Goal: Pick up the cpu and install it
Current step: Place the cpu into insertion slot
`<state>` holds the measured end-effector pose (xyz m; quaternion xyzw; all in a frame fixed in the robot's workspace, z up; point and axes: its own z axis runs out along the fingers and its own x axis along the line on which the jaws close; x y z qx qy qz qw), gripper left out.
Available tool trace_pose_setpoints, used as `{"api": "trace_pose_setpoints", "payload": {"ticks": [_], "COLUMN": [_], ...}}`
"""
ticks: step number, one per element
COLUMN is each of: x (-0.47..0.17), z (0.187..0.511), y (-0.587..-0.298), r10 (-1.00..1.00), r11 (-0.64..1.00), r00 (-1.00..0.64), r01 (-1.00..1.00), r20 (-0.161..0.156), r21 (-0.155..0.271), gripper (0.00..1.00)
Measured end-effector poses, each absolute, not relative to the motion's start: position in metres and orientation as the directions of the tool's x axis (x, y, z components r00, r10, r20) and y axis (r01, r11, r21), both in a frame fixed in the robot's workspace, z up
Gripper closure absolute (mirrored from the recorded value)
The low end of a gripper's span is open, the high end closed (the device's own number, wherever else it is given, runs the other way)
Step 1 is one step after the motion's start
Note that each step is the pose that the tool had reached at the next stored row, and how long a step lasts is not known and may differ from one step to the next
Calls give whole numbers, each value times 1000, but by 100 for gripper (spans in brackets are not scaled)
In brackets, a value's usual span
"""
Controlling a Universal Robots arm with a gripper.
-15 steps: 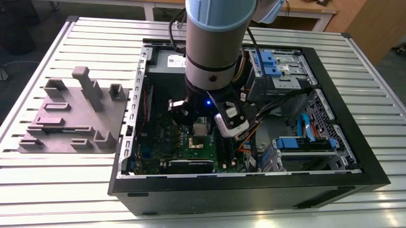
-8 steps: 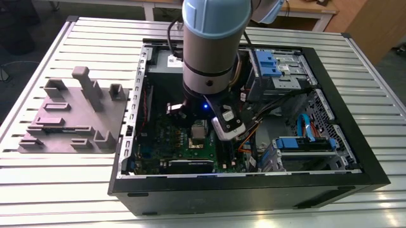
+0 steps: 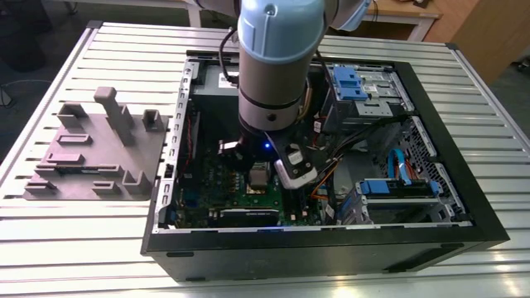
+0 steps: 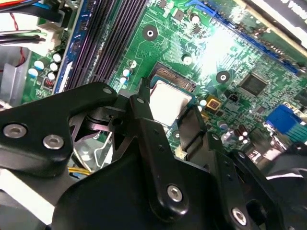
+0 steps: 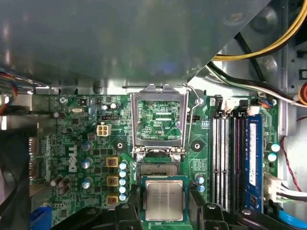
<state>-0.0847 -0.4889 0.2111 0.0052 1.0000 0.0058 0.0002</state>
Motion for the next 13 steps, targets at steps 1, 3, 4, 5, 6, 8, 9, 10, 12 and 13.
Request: {"api": "trace_pose_setpoints", "payload": {"ticks": [1,3,4,5,6,8,9,10,12,13], "x": [-85,-85,-86,-86,-87,-88,-88,-88,-88,-88], "z": [209,206,205,204,204,202,201,200,200,199], "y": [-489,-489,-489,-489,-489,-489,-489,-489,-489,-489], "r10": [10,11,11,10,10,10,10,10,10,10], "r11": [1000,1000,1000,1000,1000,1000,1000,1000,1000,1000], "r00": [-1000,-1000,-1000,-1000,-1000,-1000,-1000,-1000,-1000,-1000], "r01": [10,11,11,10,10,10,10,10,10,10], "r20": [0,0,0,0,0,0,0,0,0,0], "r21": [12,12,12,12,11,12,12,12,12,12], "gripper": [53,53,53,53,53,53,53,53,53,53]}}
